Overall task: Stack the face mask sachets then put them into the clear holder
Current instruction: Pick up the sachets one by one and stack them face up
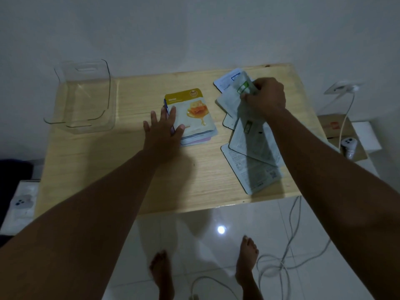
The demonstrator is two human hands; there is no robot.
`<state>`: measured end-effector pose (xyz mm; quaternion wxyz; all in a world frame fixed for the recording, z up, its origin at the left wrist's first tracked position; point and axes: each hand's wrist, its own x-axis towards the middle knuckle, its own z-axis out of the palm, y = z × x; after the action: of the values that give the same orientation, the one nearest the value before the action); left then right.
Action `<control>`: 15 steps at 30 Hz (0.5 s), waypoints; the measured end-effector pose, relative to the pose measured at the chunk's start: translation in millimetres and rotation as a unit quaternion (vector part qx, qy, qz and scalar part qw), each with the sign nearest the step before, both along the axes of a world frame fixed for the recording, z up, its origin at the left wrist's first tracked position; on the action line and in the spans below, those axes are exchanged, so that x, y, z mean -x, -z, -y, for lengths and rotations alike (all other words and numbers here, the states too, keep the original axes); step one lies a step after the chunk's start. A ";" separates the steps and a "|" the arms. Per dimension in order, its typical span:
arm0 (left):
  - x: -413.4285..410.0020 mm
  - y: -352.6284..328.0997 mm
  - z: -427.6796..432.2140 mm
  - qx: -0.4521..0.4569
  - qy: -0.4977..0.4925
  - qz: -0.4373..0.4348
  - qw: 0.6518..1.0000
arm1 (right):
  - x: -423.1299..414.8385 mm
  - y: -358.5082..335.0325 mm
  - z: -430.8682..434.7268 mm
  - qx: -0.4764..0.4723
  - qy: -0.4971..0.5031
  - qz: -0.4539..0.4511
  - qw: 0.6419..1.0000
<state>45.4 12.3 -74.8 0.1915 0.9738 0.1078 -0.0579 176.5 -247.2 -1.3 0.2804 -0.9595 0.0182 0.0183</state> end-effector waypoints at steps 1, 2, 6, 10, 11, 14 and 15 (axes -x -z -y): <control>-0.2 -0.8 -0.1 0.000 0.001 -0.001 1.000 | -0.8 -9.6 -2.8 -0.004 -0.012 0.026 1.000; -0.4 -1.8 -0.2 0.000 0.003 -0.001 1.000 | -3.0 -18.9 -7.8 -0.009 -0.019 0.050 0.999; -0.5 -4.5 -1.8 -0.002 0.010 -0.007 1.000 | -6.4 -39.8 -47.0 -0.056 -0.047 0.112 0.991; 1.0 -5.2 -4.0 0.002 0.017 -0.005 1.000 | 15.5 -29.8 -98.9 -0.023 -0.098 0.060 0.993; 1.1 -5.0 -4.4 0.000 0.017 -0.005 1.000 | 23.0 -23.5 -111.2 -0.023 -0.108 0.038 0.993; 1.2 -4.8 -4.7 -0.018 0.026 0.005 0.999 | 38.1 -0.1 -139.3 -0.036 -0.147 -0.006 0.988; 1.4 -4.8 -5.1 -0.020 0.029 0.006 0.999 | 40.9 4.8 -143.8 -0.040 -0.165 -0.014 0.985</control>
<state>44.0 17.4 -69.9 0.1705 0.9806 0.0791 -0.0555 135.6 -103.4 -6.0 0.3117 -0.9369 -0.1375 0.0787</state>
